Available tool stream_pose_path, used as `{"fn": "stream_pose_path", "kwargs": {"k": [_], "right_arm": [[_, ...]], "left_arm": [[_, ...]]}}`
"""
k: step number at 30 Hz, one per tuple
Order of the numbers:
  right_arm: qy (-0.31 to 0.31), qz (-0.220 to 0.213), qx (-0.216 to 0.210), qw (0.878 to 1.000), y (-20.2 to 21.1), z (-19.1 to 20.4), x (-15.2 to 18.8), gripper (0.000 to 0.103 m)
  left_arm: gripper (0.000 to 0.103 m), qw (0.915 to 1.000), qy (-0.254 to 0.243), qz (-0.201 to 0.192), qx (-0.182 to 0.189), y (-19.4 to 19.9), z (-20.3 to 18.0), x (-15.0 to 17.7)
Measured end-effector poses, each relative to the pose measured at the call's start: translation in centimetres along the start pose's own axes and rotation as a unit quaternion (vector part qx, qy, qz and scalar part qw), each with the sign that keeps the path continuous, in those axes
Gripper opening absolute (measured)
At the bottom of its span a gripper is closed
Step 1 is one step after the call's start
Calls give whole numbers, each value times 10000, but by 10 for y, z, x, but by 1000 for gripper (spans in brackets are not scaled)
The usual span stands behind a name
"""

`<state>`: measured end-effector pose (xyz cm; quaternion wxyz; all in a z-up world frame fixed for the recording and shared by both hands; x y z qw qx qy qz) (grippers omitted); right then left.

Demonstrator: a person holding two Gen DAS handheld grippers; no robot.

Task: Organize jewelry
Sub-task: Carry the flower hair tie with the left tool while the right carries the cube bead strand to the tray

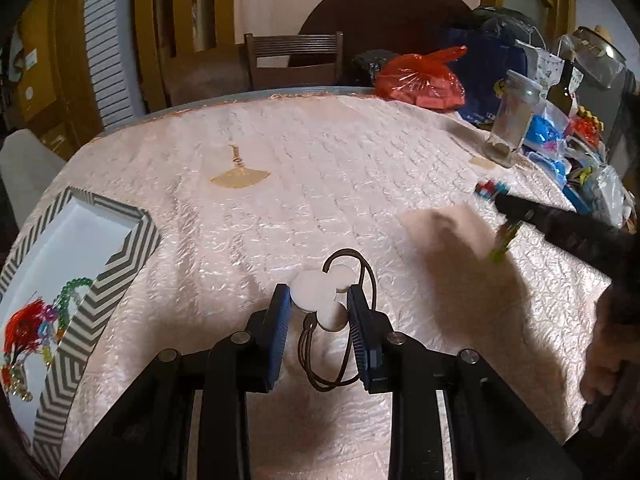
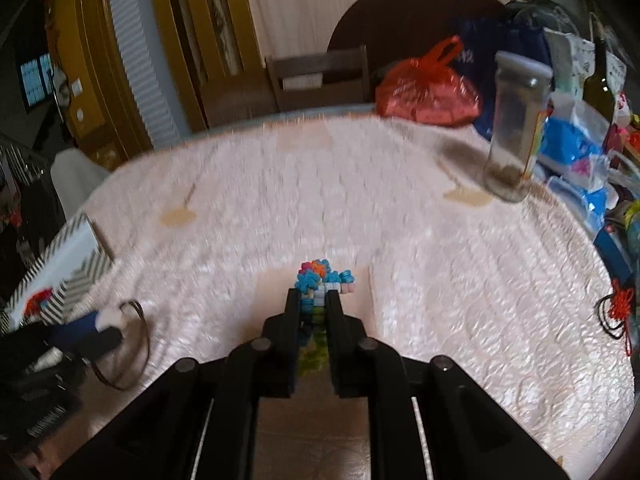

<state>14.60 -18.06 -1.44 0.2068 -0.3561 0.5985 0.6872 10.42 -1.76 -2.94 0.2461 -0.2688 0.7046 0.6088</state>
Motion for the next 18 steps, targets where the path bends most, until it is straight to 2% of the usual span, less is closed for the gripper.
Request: {"fn": "stream_pose_path", "kwargs": {"k": [5,13,18], "right_arm": [[48,-152,57,9999,16,3,-9,11],[91,7,113,9999,14,13,-1,11],[216,-52,131,9997,15,25,-5,11]], "left_arm": [[47,9998,87,79,-134,1,4,6],[47,9995,236,89,-172,6,17,8],[47,9992,322,62,-234,11,28,6]]}}
Point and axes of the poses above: each gripper's, at about its wrist camera, not at the fingertips, and y roughly against the way its jaws point, z to its left, x to its underside, the point moved 3 cm from there along -y, roughly the way its jaws point, and after that the axes turned 8 degrees about y, right-handed, at the moved point
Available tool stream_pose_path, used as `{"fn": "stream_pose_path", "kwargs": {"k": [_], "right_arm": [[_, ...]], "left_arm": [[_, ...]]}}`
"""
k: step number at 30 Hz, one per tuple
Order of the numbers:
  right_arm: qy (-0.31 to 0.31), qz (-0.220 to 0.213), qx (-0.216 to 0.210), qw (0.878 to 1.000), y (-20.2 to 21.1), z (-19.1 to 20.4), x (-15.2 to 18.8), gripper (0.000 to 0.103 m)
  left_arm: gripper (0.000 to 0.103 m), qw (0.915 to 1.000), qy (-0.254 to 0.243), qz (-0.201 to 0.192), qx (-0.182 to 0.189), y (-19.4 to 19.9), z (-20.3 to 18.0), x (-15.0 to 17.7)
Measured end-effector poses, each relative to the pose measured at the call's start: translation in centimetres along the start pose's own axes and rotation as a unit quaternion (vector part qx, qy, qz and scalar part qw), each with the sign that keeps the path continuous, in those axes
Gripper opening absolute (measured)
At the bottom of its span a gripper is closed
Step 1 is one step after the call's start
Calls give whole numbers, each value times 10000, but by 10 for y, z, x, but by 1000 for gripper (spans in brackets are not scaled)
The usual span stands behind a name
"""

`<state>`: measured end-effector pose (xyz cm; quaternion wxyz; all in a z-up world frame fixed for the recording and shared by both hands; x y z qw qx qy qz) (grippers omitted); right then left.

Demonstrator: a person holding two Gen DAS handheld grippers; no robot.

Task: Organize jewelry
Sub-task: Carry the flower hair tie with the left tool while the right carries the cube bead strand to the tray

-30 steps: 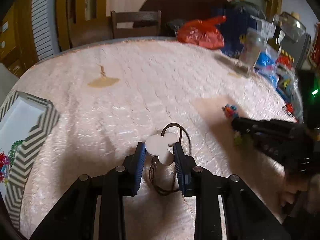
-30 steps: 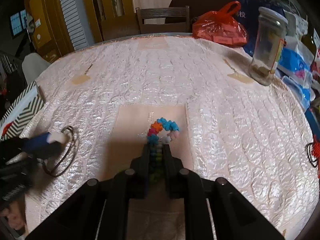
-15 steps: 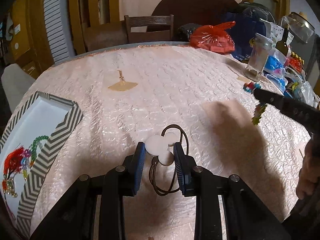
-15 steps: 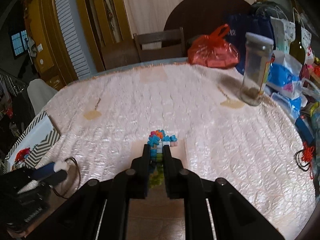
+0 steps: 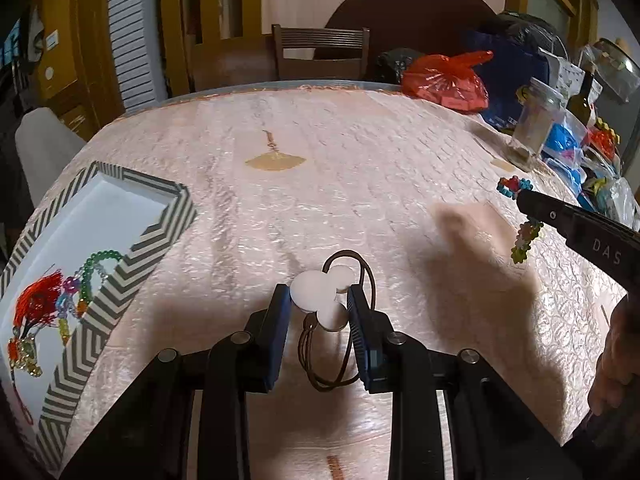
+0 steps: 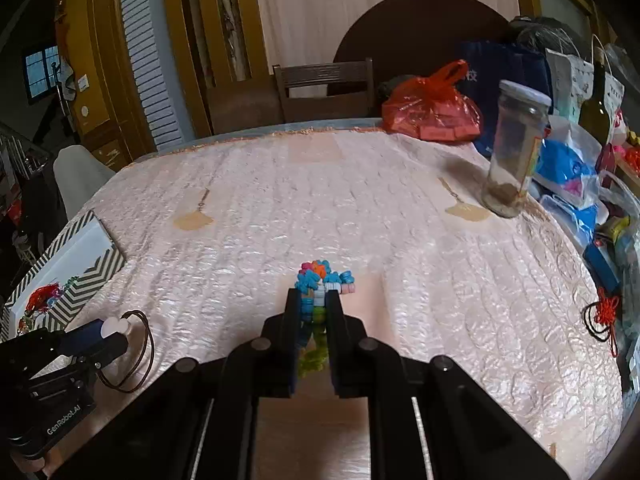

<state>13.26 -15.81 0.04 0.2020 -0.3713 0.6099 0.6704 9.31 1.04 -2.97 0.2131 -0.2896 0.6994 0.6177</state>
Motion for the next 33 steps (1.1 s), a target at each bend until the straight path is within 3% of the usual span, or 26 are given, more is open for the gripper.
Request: {"fn": "stream_pose_path", "kwargs": {"k": [33], "right_arm": [[795,-40,-771,9938,-19,118,-24,11]], "left_arm": [[47,9938,848,-305,-650,32,110,-30]]}}
Point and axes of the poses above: each gripper's, at about its wrist camera, not at the fingertips, and y roughly against the way its jaws point, z to its left, x to its underside, the point moved 3 cm from there along -y, roughly the way its jaws point, and after that the axes turned 8 degrees about y, right-handed, at the moved point
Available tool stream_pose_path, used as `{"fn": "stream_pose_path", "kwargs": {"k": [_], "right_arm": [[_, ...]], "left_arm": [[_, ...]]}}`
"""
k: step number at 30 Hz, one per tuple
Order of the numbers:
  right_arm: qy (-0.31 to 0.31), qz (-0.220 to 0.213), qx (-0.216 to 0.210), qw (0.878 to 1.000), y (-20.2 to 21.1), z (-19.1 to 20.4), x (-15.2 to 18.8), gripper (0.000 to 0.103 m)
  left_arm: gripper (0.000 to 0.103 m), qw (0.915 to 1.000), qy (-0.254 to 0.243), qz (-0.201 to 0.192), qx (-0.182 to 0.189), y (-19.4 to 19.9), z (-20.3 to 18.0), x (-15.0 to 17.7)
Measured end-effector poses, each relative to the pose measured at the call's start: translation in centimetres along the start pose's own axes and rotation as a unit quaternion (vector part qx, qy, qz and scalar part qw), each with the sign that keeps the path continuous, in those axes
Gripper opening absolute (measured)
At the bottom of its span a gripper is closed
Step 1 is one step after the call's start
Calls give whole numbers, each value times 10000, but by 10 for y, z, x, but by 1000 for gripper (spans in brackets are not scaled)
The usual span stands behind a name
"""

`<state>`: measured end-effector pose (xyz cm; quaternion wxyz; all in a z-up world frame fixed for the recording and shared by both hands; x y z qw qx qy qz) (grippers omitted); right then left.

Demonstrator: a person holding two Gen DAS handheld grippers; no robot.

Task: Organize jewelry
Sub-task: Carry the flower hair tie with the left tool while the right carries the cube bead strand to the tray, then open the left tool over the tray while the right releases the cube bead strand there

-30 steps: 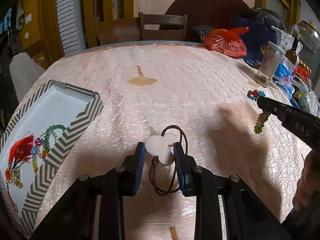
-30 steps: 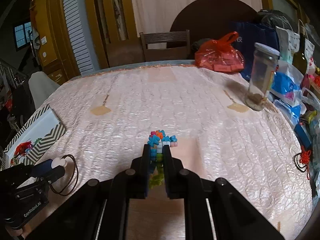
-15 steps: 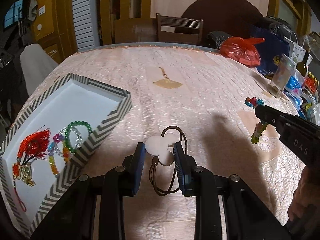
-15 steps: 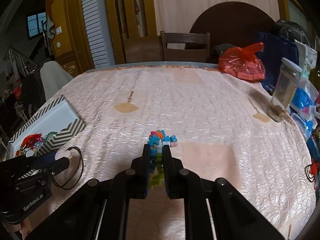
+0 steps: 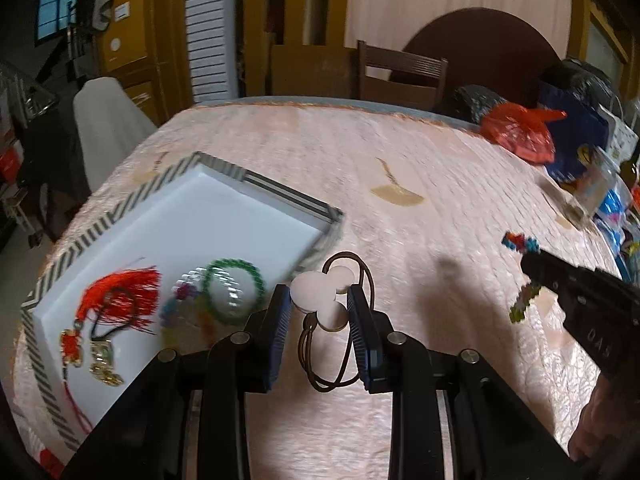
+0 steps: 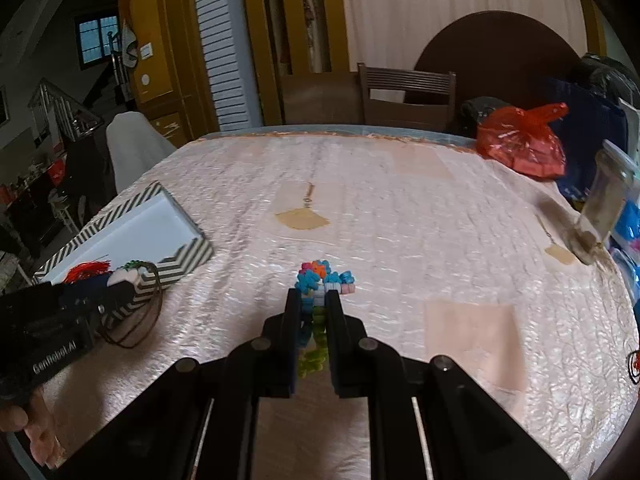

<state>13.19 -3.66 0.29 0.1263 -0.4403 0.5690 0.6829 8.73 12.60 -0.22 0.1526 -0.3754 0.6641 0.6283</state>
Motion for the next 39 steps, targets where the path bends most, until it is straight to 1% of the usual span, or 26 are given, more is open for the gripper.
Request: {"fn": "stream_pose_path", "kwargs": {"k": [5,9,14,16,20,24,26,30,32,36,39], "right_arm": [[135,16,-141,9998,-6,20,-8,11],[267,-5,-303,9992,-11,38,-20,11],[505,-84,-497,9975,-15,66,-35,11],[501,-50,-559,9972,-19,74,-36,11],[425,14,-750,9963,-30,89,-40,11],[538,-29,-928,9942,-35,111,-52,12],[569,-41,-1087,9924,-38,123,-58,12],[691,-53,-1226,9900,-43,143,-67,12],[699,-35,-1336,9886,-46,151,-70,12],[658,16,-1563,9855,-53,161,-69,12],[599,127,-1747,9827,-63,168,-65,12]], "left_arm": [[47,9998,134,-60,-154,3,24,-12],[47,9994,225,-100,-259,3,42,-18],[47,9983,355,-94,-452,0,75,-23],[47,9979,395,-94,-510,0,88,-23],[47,9967,444,-78,-671,1,113,-21],[47,9947,643,-12,-802,-1,137,-17],[47,9936,795,85,-804,-4,149,-13],[47,9929,842,32,-839,-1,162,-8],[47,9924,849,78,-892,-1,170,-3],[47,9907,983,142,-934,-4,182,4],[47,9903,1028,199,-915,-9,182,10]]}}
Point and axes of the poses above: each gripper's, at about its wrist camera, not at the fingertips, and y roughly against the way its jaws point, z to its left, x to its underside, the point moved 3 cm from there along -y, roughly the way its jaws point, and after that the axes turned 8 degrees about y, right-handed, at the moved point
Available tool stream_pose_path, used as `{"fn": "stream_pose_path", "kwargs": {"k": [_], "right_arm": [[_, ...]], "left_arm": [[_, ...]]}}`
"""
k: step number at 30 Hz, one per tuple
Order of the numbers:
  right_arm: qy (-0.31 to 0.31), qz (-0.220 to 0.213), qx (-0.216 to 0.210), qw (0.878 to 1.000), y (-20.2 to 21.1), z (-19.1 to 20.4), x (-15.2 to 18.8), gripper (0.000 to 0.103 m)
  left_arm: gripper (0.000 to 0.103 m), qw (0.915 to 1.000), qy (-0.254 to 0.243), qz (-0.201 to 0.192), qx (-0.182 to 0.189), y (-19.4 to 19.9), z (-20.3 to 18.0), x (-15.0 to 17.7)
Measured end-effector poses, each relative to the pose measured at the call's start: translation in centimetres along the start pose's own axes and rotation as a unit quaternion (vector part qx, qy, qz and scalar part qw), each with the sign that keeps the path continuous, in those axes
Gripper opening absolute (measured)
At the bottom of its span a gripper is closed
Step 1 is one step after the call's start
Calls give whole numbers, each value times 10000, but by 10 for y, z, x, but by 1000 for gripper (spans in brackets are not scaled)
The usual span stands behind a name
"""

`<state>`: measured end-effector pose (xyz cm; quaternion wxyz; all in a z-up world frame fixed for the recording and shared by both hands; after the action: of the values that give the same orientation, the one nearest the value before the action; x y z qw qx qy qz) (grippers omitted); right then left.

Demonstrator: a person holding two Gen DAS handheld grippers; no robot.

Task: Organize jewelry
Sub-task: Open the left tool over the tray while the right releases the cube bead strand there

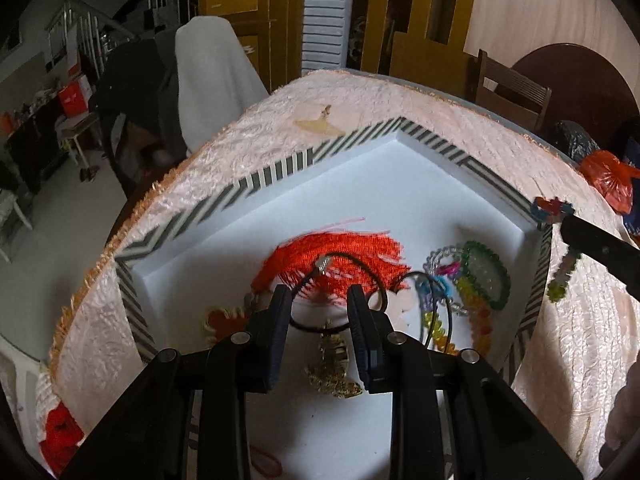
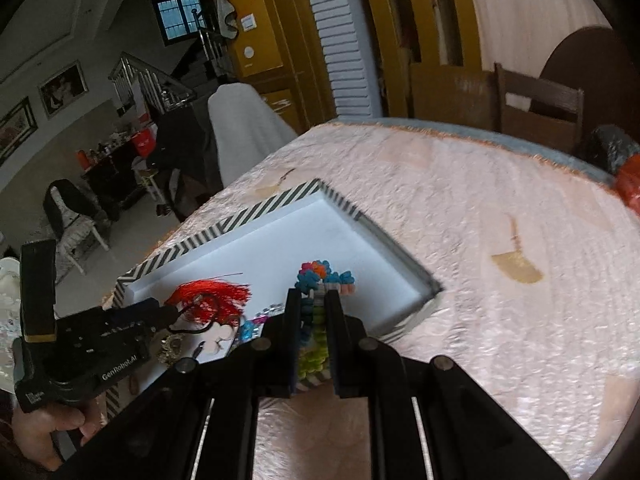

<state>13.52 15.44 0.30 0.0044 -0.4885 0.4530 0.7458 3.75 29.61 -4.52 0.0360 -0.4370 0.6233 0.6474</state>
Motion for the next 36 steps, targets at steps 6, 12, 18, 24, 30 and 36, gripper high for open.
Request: {"fn": "stream_pose_path", "kwargs": {"k": [6,12,18,24,30,36], "right_arm": [[-27,81,-220,9997,-23,7,5,12],[-114,285,-420,9986,-49,13,12,12],[2,491,-283,9984,-64,19,18,12],[-20,496,-325,9982,-65,18,21,15],[-24,329,-381,9987,-48,19,14,24],[44,252,-126,9996,-22,11,13,29]], "left_arm": [[47,9999,-77,106,2,-6,-5,6],[47,9997,-94,239,-34,-8,-6,8],[47,9995,-98,293,-56,-11,-7,9],[47,9995,40,317,-57,-15,-9,10],[47,9990,217,379,93,-22,-19,9],[50,9980,45,281,572,-7,-37,7]]}}
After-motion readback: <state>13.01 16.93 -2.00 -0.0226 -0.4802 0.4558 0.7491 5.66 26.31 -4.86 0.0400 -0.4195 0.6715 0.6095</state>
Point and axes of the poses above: each gripper's, at about its wrist camera, not at the fingertips, and y roughly against the way its jaws point, z to its left, x to its underside, the point moved 3 cm from there along -y, roughly the way its jaws point, and after that the axes turned 8 degrees about y, right-handed, at the moved point
